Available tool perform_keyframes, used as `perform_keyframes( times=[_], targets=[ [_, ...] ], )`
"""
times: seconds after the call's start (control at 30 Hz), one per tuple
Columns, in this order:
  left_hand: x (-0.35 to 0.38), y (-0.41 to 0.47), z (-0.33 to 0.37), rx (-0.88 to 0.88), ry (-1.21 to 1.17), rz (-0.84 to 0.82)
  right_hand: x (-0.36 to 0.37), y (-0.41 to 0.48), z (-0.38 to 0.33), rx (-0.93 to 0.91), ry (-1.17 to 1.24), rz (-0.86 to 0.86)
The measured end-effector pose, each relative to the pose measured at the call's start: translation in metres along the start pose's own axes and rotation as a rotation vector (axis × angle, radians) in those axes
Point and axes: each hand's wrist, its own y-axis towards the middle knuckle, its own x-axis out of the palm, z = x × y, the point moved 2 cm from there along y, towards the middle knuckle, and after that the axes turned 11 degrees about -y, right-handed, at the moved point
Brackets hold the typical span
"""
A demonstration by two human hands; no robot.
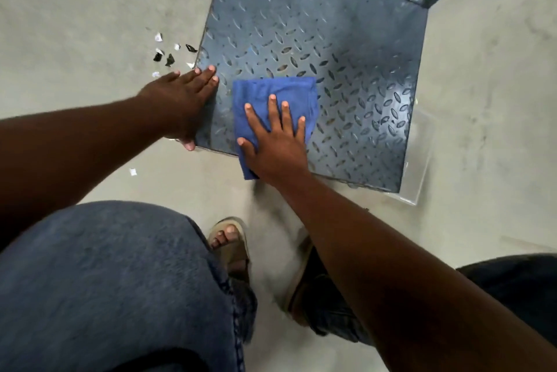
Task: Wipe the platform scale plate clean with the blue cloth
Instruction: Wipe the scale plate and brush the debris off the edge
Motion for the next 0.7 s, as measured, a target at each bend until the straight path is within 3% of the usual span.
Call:
perform_keyframes(
  times=[0.23,0.3,0.43,0.5,0.7],
  targets=[
    [0.006,0.004,-0.001,0.004,0.025,-0.004,0.019,-0.060,0.103,0.563,0.201,-0.186],
    [0.006,0.005,-0.001,0.002,0.021,-0.005,0.016,-0.065,0.081,0.539,0.198,-0.176],
    [0.009,0.004,0.001,-0.033,0.016,0.003,0.014,-0.070,0.018,0.218,0.127,-0.117],
    [0.009,0.005,0.001,-0.043,-0.011,-0.005,0.016,-0.072,0.032,0.223,0.132,-0.105],
    [0.007,0.005,0.000,-0.031,0.022,-0.012,0.028,-0.093,0.132,0.777,0.302,-0.267]
  ],
)
